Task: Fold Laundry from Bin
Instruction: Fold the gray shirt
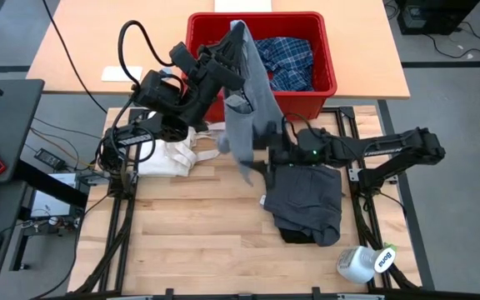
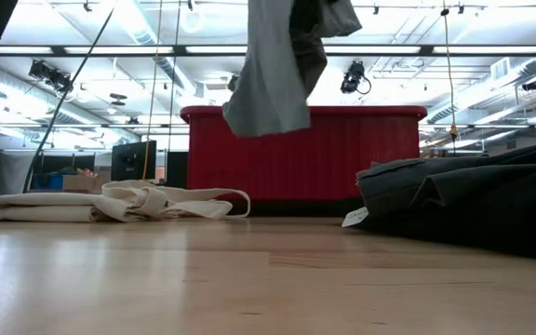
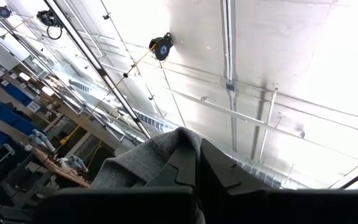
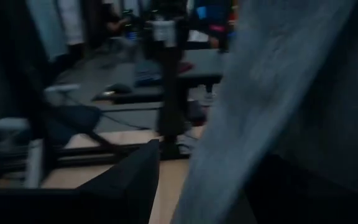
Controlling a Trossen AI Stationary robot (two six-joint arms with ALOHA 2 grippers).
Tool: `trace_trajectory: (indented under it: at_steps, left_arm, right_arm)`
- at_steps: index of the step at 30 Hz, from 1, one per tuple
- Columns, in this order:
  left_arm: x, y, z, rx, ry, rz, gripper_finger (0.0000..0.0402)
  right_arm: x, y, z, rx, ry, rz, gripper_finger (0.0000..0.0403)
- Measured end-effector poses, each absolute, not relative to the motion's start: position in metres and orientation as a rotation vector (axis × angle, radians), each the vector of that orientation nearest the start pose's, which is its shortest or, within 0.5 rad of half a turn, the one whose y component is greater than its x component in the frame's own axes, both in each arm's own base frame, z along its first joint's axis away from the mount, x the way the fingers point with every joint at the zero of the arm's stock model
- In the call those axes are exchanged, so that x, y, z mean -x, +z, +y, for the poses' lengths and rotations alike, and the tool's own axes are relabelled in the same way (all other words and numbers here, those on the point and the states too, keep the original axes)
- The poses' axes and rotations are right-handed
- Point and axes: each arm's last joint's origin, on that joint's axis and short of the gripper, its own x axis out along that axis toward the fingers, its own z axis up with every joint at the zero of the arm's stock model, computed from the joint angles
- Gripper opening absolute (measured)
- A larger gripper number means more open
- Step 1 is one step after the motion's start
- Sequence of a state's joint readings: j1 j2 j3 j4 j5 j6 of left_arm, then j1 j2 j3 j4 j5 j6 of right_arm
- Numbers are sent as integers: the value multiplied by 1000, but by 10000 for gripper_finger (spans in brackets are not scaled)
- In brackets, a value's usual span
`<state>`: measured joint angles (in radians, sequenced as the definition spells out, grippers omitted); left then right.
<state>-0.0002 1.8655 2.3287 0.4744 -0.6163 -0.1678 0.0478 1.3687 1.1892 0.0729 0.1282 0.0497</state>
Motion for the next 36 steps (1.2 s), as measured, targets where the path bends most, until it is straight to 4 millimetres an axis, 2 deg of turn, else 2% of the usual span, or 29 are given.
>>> trace_trajectory:
  at_steps: [5, 8, 11, 15, 17, 21, 24, 29, 32, 36]
  left_arm:
    - [-343, 593, 15, 446, 489, -957, 7]
    - [-343, 593, 15, 445, 490, -956, 7]
    - [-343, 593, 15, 445, 490, -956, 7]
    - [-344, 592, 17, 436, 498, -942, 7]
    - [-347, 590, 18, 409, 514, -894, 7]
    - [-354, 582, 18, 216, 598, -697, 7]
    - [-361, 571, 18, 141, 655, -540, 7]
    - [-375, 533, 18, 9, 668, -105, 21]
    - [-375, 507, 18, 50, 673, 122, 32]
    - [-366, 481, 18, 227, 732, 311, 42]
  right_arm:
    - [-320, 360, -7, -17, -142, 135, 217]
    - [-321, 357, -11, -17, -154, 151, 195]
    - [-320, 358, -11, -9, -154, 152, 137]
    - [-314, 360, -9, 10, -113, 179, 27]
    - [-306, 358, -8, 1, -82, 243, 14]
    - [-278, 360, -6, -46, -31, 396, 10]
    - [-252, 365, -3, -59, 0, 470, 7]
    - [-203, 377, 0, -173, 44, 548, 9]
    - [-176, 381, 2, -254, 68, 583, 9]
    - [-147, 386, 4, -311, 110, 604, 8]
